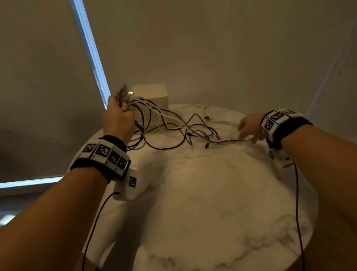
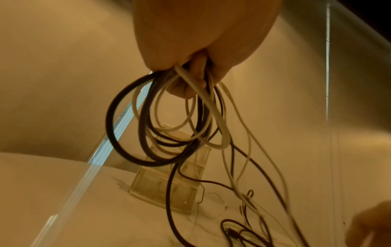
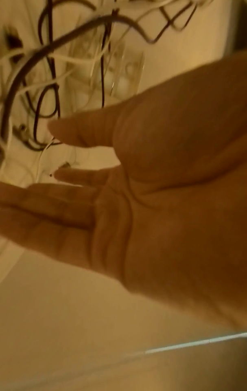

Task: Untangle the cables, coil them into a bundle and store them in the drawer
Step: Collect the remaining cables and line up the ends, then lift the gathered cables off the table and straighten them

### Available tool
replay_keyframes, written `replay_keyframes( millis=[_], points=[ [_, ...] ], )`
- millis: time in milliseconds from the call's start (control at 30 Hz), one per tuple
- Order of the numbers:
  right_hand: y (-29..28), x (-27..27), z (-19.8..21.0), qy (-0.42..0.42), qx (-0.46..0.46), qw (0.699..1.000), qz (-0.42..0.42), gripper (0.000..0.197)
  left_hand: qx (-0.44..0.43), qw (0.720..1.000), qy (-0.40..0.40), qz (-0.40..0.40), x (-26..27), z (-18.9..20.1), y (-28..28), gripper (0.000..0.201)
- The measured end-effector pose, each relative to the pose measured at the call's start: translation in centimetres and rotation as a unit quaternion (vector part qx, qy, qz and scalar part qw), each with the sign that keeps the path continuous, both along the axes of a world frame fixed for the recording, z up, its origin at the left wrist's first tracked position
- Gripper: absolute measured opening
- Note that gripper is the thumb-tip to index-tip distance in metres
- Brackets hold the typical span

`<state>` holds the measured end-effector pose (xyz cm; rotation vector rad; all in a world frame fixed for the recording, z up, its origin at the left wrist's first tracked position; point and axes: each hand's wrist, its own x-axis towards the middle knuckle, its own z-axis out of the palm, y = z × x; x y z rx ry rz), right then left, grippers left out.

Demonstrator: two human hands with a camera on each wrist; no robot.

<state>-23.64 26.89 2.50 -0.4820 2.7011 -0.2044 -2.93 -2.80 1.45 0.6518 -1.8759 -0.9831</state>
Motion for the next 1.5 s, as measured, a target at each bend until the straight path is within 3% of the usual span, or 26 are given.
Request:
replay_keyframes(
  millis=[67, 133, 233, 300, 367, 400, 500, 633, 833, 967, 1100, 1200, 1300, 1433, 1500],
  points=[
    [-1.2, 1.5, 0.3, 0.083, -0.003, 0.996, 0.030, 0.040, -0.032, 0.999, -0.009, -0.033, 0.0, 0.4, 0.4, 0.019],
    [-3.0, 2.8, 1.1, 0.155, -0.093, 0.980, 0.087, 0.049, -0.056, 0.996, -0.015, -0.065, 0.0, 0.8, 1.0, 0.015],
    [-6.1, 6.4, 2.7, 0.078, -0.336, 0.920, 0.187, 0.082, -0.103, 0.986, -0.009, -0.129, 0.0, 1.4, 2.3, 0.018],
    [-8.5, 8.5, 3.2, 0.069, -0.396, 0.881, 0.250, 0.096, -0.146, 0.977, -0.017, -0.155, 0.1, 1.7, 3.0, 0.019],
    [-10.6, 9.5, 3.3, 0.053, -0.426, 0.861, 0.274, 0.087, -0.183, 0.968, -0.030, -0.171, 0.3, 1.9, 3.7, 0.023],
    [-11.3, 9.5, 3.1, 0.042, -0.435, 0.857, 0.274, 0.072, -0.192, 0.965, -0.029, -0.177, 0.4, 2.0, 4.0, 0.024],
    [-11.8, 9.0, 1.9, 0.063, -0.390, 0.886, 0.242, 0.028, -0.184, 0.967, 0.023, -0.172, 0.8, 2.5, 4.0, 0.023],
    [-10.6, 8.1, -1.9, 0.104, -0.260, 0.937, 0.210, 0.026, -0.197, 0.973, 0.017, -0.121, 1.1, 2.7, 2.8, 0.022],
    [-8.1, 5.4, -3.6, 0.222, -0.107, 0.952, 0.183, 0.011, -0.129, 0.991, 0.025, -0.027, 0.5, 1.0, 1.6, 0.021],
    [-7.9, 4.2, -2.3, 0.162, -0.112, 0.968, 0.159, 0.025, -0.080, 0.996, 0.039, -0.020, 0.1, 0.1, 1.1, 0.021],
    [-7.7, 5.1, -2.1, 0.042, -0.099, 0.973, 0.203, 0.046, -0.039, 0.996, 0.077, -0.025, -0.3, 0.3, 0.2, 0.016],
    [-7.3, 5.6, -3.2, 0.000, -0.169, 0.963, 0.212, 0.065, -0.010, 0.994, 0.109, -0.021, -0.4, 1.0, -0.4, 0.017],
    [-6.6, 5.4, -3.7, 0.019, -0.155, 0.961, 0.228, 0.055, -0.012, 0.994, 0.107, -0.008, -0.5, 0.9, -0.6, 0.014],
    [-6.9, 3.8, -3.8, 0.114, -0.030, 0.975, 0.190, 0.027, -0.008, 0.995, 0.097, 0.005, -0.7, 0.3, 0.0, 0.021],
    [-7.0, 2.8, -4.0, 0.124, 0.051, 0.981, 0.143, 0.028, -0.005, 0.996, 0.092, 0.015, -0.8, 0.2, 0.3, 0.023]
  ],
)
